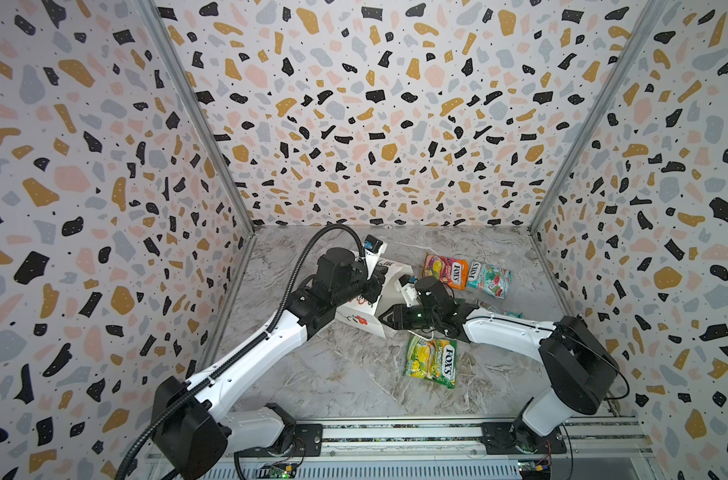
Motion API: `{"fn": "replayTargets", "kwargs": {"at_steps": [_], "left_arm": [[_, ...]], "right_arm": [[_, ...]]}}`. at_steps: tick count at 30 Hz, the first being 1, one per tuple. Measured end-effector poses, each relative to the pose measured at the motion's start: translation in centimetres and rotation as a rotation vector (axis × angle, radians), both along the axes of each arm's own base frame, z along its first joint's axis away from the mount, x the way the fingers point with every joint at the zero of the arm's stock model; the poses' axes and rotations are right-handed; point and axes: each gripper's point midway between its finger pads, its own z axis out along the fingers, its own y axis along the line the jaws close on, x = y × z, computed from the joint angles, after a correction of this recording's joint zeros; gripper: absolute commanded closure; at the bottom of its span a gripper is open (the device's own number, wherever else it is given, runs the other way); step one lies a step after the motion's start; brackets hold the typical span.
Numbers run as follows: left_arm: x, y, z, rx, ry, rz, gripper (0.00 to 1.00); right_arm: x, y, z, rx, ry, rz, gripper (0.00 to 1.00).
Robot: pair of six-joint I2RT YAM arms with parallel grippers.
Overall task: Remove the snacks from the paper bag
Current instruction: 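Move the right gripper back into the bag opening and lower inside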
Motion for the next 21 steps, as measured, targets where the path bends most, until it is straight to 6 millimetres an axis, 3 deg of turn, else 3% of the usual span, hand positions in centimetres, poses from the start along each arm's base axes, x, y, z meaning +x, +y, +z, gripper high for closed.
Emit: {"fn": "replayTargets", "kwargs": {"at_steps": [5,14,21], "left_arm": [[-0.3,0.2,1.0,-0.029,-0.007,0.006,1.00],[-0.5,0.2,1.2,-0.039,-0.005,0.002,1.00],[-0.6,0.0,1.2,-0.057,0.012,-0.002,1.00]], "right_arm": [[0.6,1.3,-1.1,-0.018,0.017,-0.012,0.54],[3.4,3.0,-1.9,-0.033,0.033,-0.098,0.50],[4.8,3.1,-2.8,-0.072,0.056,-0.170,0.50]]}}
